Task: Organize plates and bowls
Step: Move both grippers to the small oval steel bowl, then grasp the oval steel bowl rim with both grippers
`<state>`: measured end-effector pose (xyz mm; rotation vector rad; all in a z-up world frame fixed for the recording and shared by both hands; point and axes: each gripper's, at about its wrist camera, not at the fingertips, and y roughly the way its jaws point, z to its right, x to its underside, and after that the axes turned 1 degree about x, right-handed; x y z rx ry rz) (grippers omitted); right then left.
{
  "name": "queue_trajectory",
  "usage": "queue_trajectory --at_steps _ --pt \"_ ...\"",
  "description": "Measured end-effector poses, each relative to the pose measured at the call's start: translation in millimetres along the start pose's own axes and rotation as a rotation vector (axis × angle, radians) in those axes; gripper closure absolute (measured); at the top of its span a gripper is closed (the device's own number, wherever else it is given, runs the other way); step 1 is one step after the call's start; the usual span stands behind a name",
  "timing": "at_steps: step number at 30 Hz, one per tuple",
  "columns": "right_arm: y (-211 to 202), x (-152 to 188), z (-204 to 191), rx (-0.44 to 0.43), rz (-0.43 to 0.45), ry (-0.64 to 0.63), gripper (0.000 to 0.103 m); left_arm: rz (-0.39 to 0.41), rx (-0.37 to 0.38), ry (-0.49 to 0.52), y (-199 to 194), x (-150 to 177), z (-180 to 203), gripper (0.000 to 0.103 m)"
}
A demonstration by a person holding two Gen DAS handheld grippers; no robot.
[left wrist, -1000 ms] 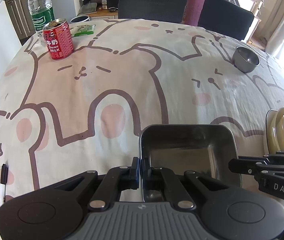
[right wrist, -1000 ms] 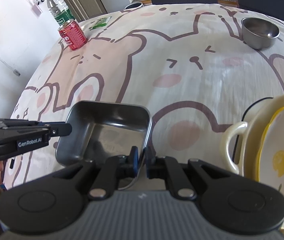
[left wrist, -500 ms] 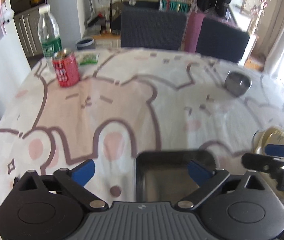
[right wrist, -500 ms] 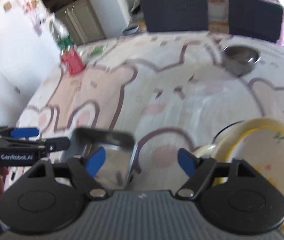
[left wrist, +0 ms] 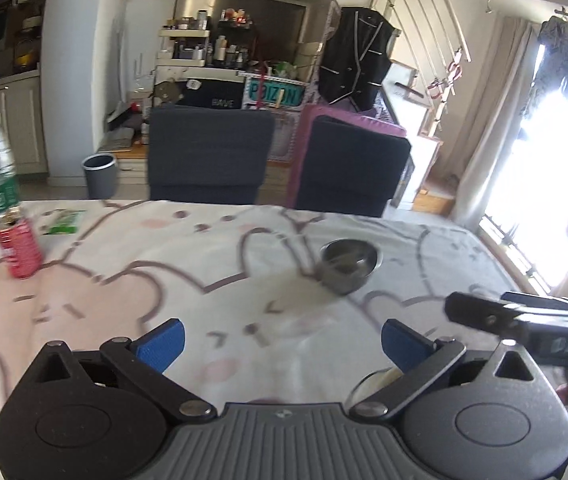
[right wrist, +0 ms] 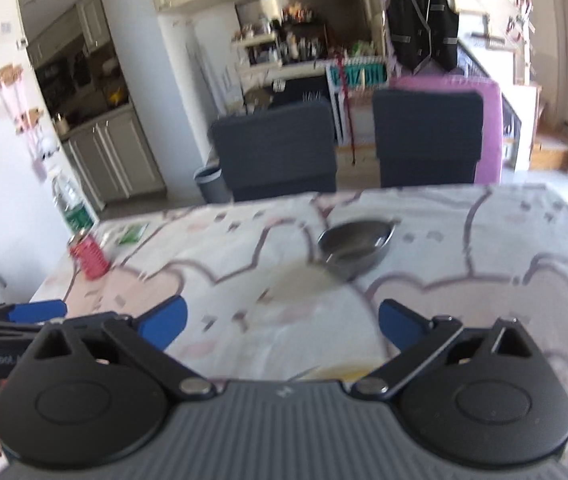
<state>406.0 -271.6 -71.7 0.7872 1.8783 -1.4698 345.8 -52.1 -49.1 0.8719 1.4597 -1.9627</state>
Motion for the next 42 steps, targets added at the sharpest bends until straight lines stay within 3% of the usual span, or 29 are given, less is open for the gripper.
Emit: queue_trajectory --at_steps 3,5,7,9,13,14,23,25,28,33,37,39,40,42 --pt "14 -10 23 0.052 0.009 -0.057 0.0 0.01 0.032 0.008 22 -9 21 0.002" --pt "25 -20 40 0.07 -0.008 -0.065 0.0 0.003 0.045 0.003 40 -15 31 0.01" --pt "37 -34 61 0.063 -0.013 -0.062 0.004 -0.018 0.06 -0.012 58 -20 36 0.029" --pt "45 -46 81 0.047 -0.013 -0.058 0.011 -0.039 0.066 -0.052 80 -24 37 0.04" --pt "82 -71 113 -0.042 -0.076 0.007 0.05 -0.083 0.102 -0.17 123 -32 30 0.058" --pt "94 -77 120 -0.045 -0.092 0.025 0.057 -0.088 0.108 -0.197 133 -33 28 0.059" --pt "193 -104 130 -0.003 -0.199 -0.044 0.057 -0.165 0.109 -0.322 211 -41 13 0.059" --pt "216 -104 127 0.007 -0.234 -0.068 0.056 -0.176 0.104 -0.338 221 -41 11 0.059" --pt "245 -101 124 0.048 -0.278 -0.099 0.045 -0.198 0.106 -0.367 236 -39 8 0.058" --pt "284 -99 119 0.078 -0.315 -0.143 0.046 -0.22 0.097 -0.394 250 -36 5 0.058" --pt "301 -100 119 0.13 -0.309 -0.173 0.062 -0.226 0.104 -0.424 261 -33 5 0.059" --pt "307 -99 119 0.141 -0.322 -0.168 0.075 -0.226 0.108 -0.439 265 -32 7 0.059" --pt "309 -99 118 0.134 -0.327 -0.166 0.087 -0.226 0.109 -0.439 267 -31 8 0.059" --pt "308 -98 115 0.135 -0.335 -0.174 0.091 -0.231 0.109 -0.432 269 -31 10 0.064"
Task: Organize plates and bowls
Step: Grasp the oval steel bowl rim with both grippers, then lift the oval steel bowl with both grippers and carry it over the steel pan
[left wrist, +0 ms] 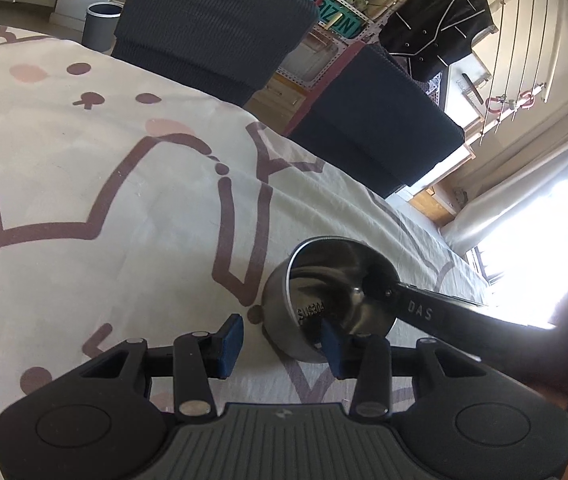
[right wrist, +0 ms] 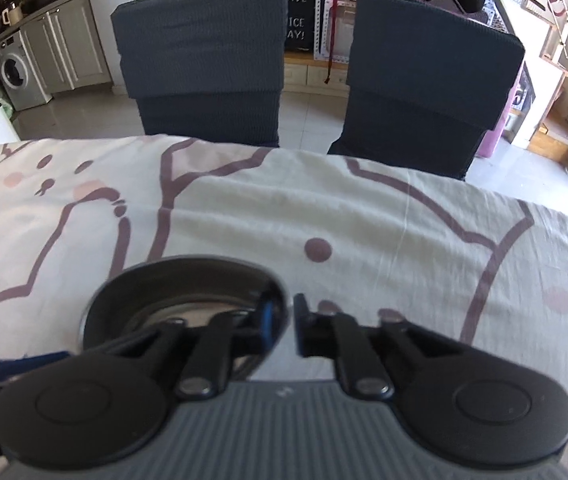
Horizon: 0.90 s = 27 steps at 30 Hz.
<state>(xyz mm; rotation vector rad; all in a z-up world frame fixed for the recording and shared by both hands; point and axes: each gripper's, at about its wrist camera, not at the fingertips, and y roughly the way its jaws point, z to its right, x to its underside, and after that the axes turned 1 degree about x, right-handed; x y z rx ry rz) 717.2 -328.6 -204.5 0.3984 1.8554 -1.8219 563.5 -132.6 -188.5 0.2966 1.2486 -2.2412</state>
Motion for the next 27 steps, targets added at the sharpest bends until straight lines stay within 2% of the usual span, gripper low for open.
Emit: queue_trajectory --at_steps 1,2,3,5,8,11,21,27 --pt "-3 2 -1 0.004 0.002 -0.008 0.091 -0.003 -0.002 0.005 0 0 1 0.069" --pt "-6 5 -3 0.003 0.001 -0.014 0.091 -0.003 -0.003 0.01 -1 0 1 0.083" --pt "-10 7 -3 -0.009 -0.002 -0.013 0.092 -0.003 -0.022 0.014 -2 0 2 0.088" --pt "-15 11 -4 -0.034 -0.003 0.001 0.092 -0.002 -0.038 0.041 -4 1 3 0.089" --pt "-24 18 -7 -0.029 -0.001 0.002 0.091 0.015 -0.061 0.086 -10 2 7 0.093" --pt "-35 25 -7 -0.031 -0.002 0.028 0.091 0.051 -0.053 0.109 -26 0 11 0.095" --pt "-126 41 -22 -0.097 0.088 0.094 0.09 0.194 -0.054 0.265 -116 3 37 0.098" --pt "-176 63 -44 -0.117 0.135 0.135 0.091 0.223 -0.038 0.306 -173 24 32 0.098"
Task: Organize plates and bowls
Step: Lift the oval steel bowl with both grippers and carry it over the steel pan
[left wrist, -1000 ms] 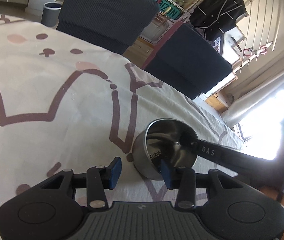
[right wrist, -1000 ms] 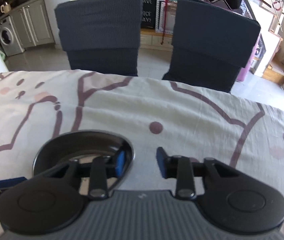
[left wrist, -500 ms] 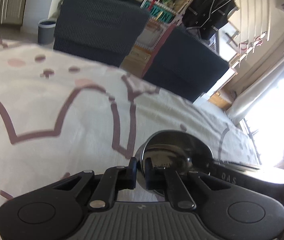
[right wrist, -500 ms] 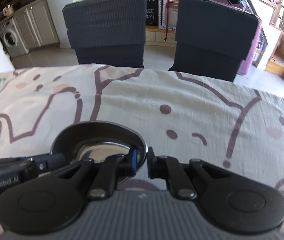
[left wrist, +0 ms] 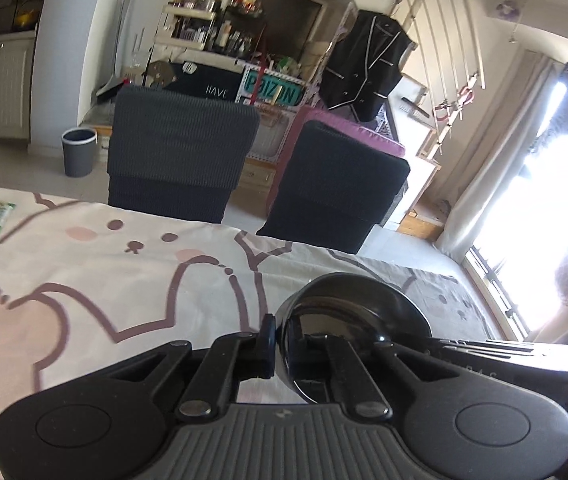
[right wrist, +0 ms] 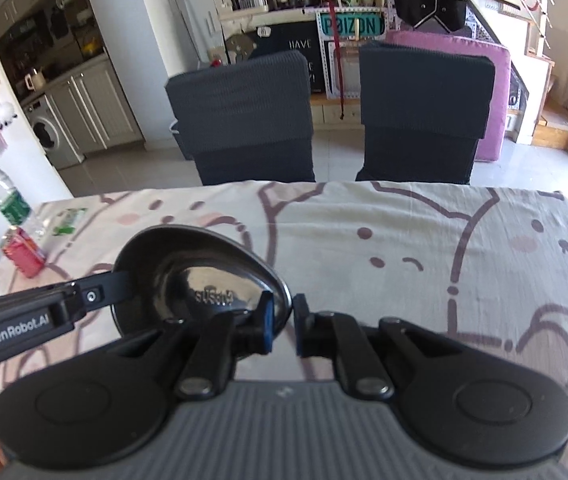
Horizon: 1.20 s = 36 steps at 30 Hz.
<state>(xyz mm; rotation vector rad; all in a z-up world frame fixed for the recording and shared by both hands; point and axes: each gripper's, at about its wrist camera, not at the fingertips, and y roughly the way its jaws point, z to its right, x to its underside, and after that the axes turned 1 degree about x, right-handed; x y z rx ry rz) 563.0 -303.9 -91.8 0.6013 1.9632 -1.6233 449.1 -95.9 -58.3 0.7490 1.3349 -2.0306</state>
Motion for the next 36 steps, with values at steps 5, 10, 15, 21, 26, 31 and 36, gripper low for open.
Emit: queue_trajectory --at_steps 5,10,15,21,26,31,36 --pt "-37 24 -29 -0.023 0.029 0.003 0.092 0.024 -0.01 0.042 -51 15 -11 0.098" --pt "-62 55 -58 -0.098 0.037 0.026 0.092 0.03 -0.033 0.055 -94 35 -36 0.098" --pt "-72 85 -97 -0.153 0.024 0.017 0.092 -0.005 -0.097 0.096 -125 54 -60 0.098" --pt "-64 120 -133 -0.227 -0.014 0.026 0.092 -0.052 -0.182 0.133 -144 75 -89 0.099" --pt "-49 133 -156 -0.261 -0.02 -0.031 0.091 -0.08 -0.198 0.032 -145 88 -114 0.099" --pt "-36 138 -172 -0.304 -0.066 -0.035 0.091 -0.081 -0.232 -0.026 -152 89 -131 0.097" --pt "-25 146 -185 -0.293 -0.12 -0.097 0.091 -0.126 -0.235 -0.086 -146 93 -147 0.097"
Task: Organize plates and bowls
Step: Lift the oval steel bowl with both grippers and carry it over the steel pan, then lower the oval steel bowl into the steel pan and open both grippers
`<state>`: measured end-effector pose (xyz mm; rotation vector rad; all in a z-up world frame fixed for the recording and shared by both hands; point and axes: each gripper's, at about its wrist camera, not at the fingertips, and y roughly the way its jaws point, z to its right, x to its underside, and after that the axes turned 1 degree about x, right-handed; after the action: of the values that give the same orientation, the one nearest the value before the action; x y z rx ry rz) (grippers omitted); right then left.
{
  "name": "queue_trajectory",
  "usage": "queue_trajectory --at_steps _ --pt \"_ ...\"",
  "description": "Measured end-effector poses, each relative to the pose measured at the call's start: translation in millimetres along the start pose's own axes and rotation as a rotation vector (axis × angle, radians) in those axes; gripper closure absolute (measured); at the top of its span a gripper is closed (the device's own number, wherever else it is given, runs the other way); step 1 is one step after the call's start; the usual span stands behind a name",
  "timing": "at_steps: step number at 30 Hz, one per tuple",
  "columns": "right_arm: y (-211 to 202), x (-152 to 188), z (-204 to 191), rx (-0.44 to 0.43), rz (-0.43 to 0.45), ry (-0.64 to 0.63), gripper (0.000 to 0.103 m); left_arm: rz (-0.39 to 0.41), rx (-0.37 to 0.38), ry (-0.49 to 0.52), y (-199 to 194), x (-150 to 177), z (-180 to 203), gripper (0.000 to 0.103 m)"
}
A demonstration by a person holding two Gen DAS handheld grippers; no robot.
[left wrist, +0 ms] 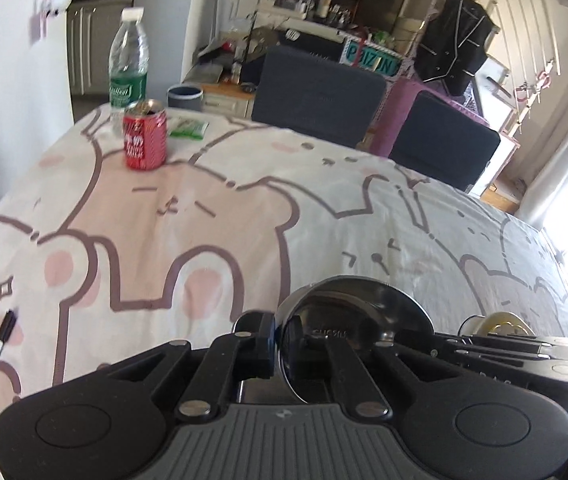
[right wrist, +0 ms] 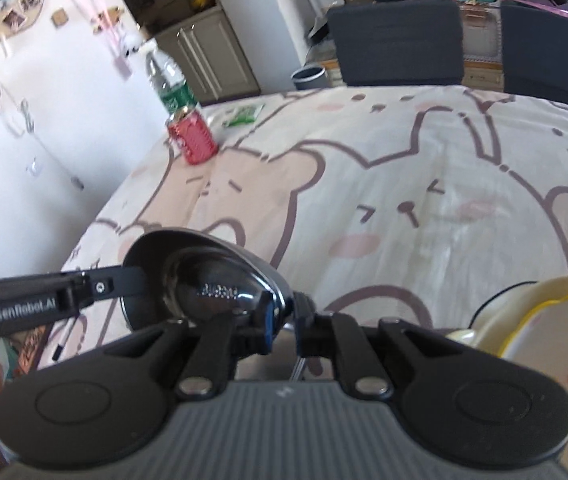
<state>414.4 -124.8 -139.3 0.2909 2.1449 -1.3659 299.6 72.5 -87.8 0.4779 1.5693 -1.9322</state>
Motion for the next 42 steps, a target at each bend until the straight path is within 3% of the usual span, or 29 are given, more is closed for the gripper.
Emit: queue_trajectory --at_steps 16,42 --pt "32 4 -2 0.018 -0.141 0.02 0.091 -0.188 -0.064 0.016 34 12 -10 0.097" --pt "60 -1 -4 0.04 -0.178 0.047 0.091 -0.269 -0.062 -0.021 55 16 -22 0.096"
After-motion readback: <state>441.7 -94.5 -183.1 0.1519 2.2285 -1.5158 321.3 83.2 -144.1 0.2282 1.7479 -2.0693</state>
